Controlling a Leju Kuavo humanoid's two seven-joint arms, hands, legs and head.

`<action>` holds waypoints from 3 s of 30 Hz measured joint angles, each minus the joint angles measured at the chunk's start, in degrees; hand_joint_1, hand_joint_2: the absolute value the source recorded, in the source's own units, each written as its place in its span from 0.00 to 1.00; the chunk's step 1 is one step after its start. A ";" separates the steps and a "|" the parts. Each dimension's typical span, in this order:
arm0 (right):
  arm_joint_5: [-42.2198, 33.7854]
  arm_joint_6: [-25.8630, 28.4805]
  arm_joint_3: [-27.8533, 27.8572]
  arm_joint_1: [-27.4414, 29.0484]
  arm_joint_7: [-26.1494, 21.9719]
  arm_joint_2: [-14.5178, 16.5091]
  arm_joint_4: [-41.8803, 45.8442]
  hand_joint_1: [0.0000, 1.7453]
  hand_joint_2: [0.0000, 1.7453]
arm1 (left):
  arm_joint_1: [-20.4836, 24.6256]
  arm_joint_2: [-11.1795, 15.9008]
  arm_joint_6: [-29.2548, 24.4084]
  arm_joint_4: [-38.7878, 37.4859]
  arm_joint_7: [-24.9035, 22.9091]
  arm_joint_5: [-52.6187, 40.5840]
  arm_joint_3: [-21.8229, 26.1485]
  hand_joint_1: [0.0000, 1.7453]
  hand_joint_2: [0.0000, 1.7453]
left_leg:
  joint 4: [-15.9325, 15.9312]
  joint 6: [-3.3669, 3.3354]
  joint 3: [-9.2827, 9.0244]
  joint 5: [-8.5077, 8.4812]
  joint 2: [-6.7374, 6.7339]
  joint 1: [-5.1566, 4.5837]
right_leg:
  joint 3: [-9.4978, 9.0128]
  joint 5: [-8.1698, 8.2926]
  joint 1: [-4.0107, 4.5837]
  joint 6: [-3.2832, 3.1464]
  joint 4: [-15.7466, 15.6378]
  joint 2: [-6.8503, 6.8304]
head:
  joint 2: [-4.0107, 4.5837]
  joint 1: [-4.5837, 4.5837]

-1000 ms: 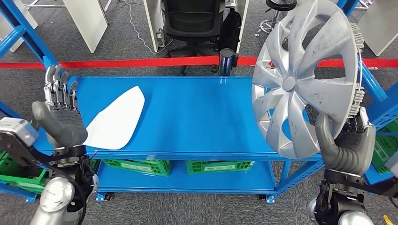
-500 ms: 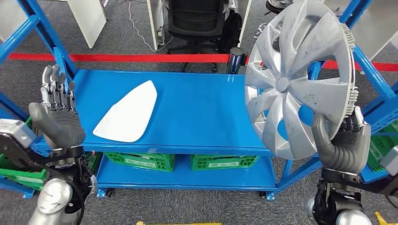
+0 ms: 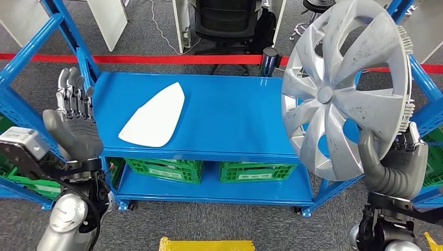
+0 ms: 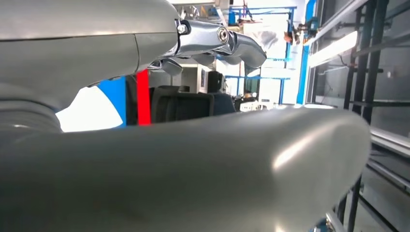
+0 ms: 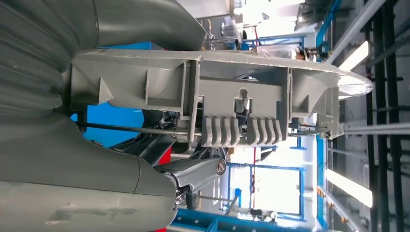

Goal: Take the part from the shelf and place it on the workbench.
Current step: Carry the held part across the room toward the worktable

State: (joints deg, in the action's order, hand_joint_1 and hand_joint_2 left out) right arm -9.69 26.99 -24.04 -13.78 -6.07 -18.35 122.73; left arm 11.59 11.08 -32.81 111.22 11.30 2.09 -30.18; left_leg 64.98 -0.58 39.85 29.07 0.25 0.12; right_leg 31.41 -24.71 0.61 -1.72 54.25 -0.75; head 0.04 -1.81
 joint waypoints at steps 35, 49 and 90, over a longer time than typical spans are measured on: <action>9.46 3.80 -1.03 -0.51 10.42 -0.43 -0.20 1.00 1.00 | -1.33 0.70 -0.59 0.30 -0.17 0.27 0.39 0.00 0.00 | 5.57 2.13 1.25 0.36 -0.10 1.67 | 0.39 -0.84 -0.56 0.83 0.92 -0.30 | 0.00 0.15; 10.21 3.52 -3.22 -0.78 11.51 -0.58 -0.17 1.00 1.00 | -1.69 0.72 -0.45 0.33 -0.26 0.34 1.00 0.00 0.00 | -5.45 -0.24 -5.49 -1.73 0.34 1.84 | 10.23 -8.28 -1.43 4.37 20.24 0.18 | 0.00 -0.62; 8.72 2.50 -3.37 -0.83 11.57 -1.44 -0.17 1.00 1.00 | -1.85 0.89 -0.51 0.87 -0.14 0.06 1.19 0.00 0.00 | -4.17 1.84 -2.03 -3.00 -0.04 1.64 | 1.38 -1.50 -1.28 2.35 2.92 0.55 | 0.00 -0.25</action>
State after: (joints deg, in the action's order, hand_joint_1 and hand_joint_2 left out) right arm -0.97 29.50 -27.41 -14.60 5.50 -19.79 122.55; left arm 9.74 11.97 -33.32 112.09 11.16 2.15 -28.99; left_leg 60.81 1.26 37.82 26.07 0.21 1.76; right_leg 32.79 -26.21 -0.67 0.64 57.17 -0.20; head 0.04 -2.06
